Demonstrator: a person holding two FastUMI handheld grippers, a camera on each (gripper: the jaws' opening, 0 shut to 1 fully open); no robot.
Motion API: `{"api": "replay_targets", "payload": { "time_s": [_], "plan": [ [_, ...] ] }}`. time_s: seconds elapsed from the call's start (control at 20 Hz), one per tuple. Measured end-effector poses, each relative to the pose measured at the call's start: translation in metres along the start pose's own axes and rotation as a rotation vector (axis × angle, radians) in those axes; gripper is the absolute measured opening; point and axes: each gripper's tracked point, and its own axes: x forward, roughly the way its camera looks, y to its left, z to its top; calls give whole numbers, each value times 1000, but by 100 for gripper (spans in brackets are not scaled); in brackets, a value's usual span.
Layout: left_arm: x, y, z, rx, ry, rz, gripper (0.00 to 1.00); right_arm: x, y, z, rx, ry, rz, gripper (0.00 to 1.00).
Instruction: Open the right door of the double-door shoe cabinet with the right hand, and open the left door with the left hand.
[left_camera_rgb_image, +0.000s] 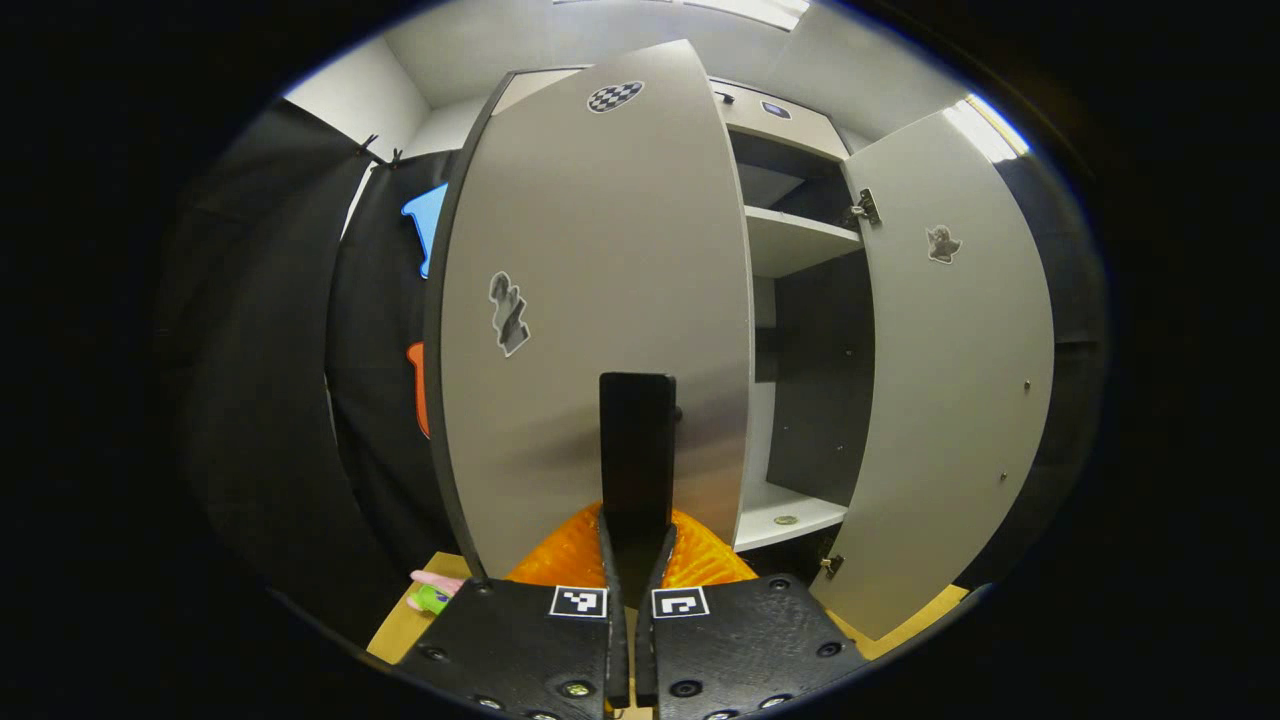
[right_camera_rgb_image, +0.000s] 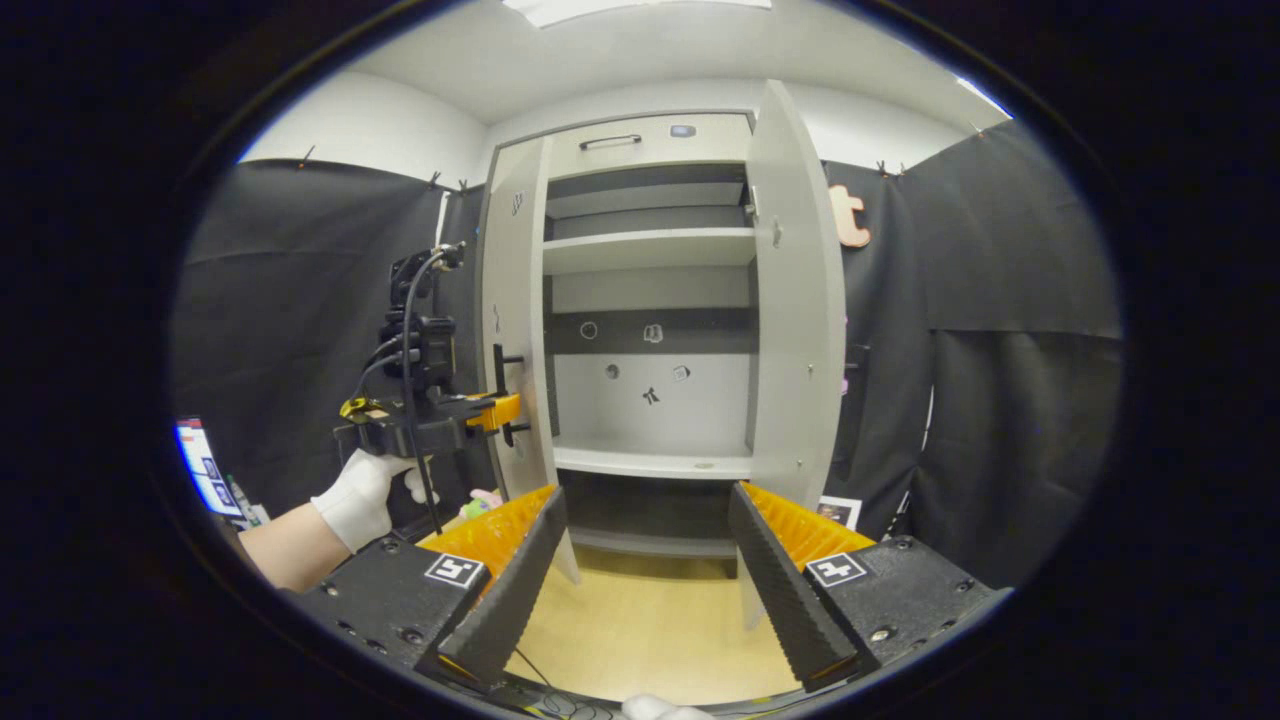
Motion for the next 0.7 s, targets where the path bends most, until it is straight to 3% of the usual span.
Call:
{"api": "replay_targets", "payload": {
  "time_s": [0.7],
  "plan": [
    [-41,52,-2,27,-10,67,0,-7,39,-6,-10,8,80,100]
  ]
}}
